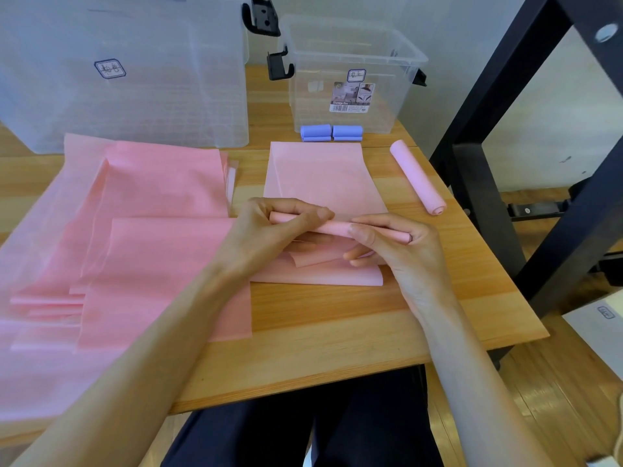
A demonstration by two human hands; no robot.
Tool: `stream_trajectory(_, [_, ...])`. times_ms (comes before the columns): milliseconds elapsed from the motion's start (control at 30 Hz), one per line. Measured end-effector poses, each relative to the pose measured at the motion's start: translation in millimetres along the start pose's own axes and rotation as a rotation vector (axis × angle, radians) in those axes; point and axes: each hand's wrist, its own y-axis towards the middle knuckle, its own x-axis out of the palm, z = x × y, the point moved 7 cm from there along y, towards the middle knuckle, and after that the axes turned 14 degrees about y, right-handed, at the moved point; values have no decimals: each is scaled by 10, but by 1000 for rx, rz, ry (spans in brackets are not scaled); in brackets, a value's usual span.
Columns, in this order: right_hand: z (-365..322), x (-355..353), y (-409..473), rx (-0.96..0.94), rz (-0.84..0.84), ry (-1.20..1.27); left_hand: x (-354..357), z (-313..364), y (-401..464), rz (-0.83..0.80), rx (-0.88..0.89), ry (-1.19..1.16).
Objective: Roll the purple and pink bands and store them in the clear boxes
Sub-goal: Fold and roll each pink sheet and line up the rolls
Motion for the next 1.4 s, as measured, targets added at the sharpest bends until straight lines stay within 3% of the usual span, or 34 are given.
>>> stream_trajectory(767, [4, -10, 9, 4, 2, 11, 4, -16, -8, 3, -35, -21])
stream_trajectory(933, [10, -30, 5, -3, 30, -9, 33, 44, -36, -59, 21, -20])
stream_trajectory(1167, [18, 17, 2, 10, -41, -35, 14, 1, -14, -33, -5, -42])
stream_trajectory(1400, [-12, -17, -3, -18, 11, -25, 34, 50, -31, -38, 67, 17])
